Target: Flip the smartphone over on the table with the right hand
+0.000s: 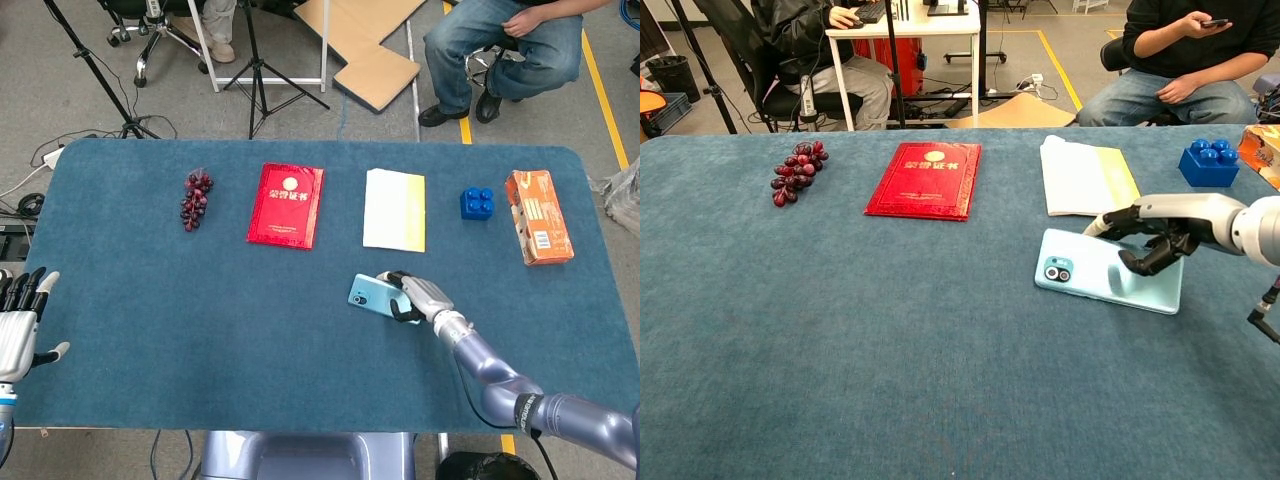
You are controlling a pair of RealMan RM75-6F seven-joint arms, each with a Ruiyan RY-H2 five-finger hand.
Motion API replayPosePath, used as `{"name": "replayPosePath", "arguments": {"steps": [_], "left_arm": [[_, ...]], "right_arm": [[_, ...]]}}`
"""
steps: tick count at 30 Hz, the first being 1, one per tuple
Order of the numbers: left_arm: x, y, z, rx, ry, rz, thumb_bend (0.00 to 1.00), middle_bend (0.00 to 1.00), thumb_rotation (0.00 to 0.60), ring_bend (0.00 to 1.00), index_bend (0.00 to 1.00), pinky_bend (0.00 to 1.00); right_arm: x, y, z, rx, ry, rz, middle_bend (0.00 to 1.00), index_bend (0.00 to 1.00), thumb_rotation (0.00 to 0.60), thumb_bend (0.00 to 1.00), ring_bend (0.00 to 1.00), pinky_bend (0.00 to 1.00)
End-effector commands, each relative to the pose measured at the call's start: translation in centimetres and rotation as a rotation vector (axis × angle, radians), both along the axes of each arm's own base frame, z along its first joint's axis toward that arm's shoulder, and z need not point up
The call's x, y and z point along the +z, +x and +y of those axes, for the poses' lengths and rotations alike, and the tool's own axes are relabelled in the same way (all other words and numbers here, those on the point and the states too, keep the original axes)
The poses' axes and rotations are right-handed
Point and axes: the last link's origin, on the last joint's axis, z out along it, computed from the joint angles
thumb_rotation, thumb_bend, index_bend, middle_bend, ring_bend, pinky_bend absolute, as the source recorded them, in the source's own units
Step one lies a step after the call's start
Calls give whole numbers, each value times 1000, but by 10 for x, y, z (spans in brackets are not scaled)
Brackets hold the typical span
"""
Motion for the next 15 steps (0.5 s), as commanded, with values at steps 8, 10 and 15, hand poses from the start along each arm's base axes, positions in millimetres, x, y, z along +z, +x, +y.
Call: {"name": "replayPosePath", "arguments": {"steps": [8, 10, 15], "left_arm": [[-1, -1, 1, 2, -4, -3, 0, 0, 600, 0, 0, 0], [-1, -1, 1, -1, -3, -5, 0, 0, 600, 0, 0, 0], [2, 2, -1, -19, 3, -20, 0, 0, 600, 0, 0, 0]], "right_arm": [[14, 1, -12, 203, -265, 96, 115, 205, 600, 611, 0, 60], [20, 2, -10, 249, -303, 101, 114, 203, 600, 604, 0, 47], [54, 2, 12, 426, -466, 74, 78, 158, 600, 388, 0, 2]]}}
